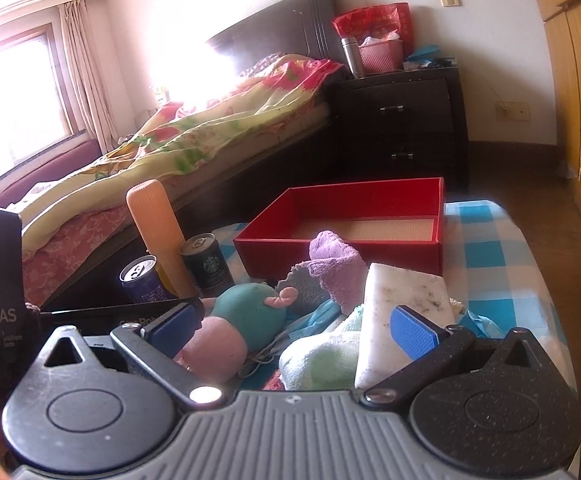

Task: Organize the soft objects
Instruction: 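Move the right tool toward the white sponge beside the pig plush, then grasp the white sponge with the right tool while the left tool grasps the green-patterned towel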

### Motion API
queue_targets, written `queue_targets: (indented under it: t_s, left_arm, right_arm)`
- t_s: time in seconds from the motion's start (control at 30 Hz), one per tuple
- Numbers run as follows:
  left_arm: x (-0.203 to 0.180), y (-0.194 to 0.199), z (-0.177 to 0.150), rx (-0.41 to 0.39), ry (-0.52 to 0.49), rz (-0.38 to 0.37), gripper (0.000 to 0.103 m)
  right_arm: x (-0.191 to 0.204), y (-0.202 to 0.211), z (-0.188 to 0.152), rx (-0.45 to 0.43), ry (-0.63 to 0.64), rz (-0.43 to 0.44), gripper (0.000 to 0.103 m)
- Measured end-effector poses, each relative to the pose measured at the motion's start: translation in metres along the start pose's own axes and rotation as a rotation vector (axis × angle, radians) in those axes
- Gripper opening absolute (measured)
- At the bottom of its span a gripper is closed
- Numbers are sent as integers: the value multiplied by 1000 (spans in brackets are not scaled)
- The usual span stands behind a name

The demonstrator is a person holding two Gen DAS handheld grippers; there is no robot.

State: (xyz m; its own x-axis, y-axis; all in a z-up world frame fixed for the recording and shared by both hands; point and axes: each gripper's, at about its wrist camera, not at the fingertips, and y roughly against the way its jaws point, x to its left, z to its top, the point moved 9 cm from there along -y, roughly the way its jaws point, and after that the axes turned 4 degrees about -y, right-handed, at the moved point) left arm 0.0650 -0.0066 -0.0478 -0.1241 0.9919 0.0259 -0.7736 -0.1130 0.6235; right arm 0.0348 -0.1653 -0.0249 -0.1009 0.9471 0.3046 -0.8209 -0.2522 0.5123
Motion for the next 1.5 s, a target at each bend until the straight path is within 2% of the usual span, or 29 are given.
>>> queue_targets:
  t_s: [1.1, 1.5]
  left_arm:
    - [-2, 1, -1, -8, -16, 5, 98]
    - [-5, -1, -6, -7, -67, -12, 98]
  right_arm:
    - [-5, 0, -1, 6, -10, -1, 85]
    - [-25, 8, -9, -5, 83, -43, 85]
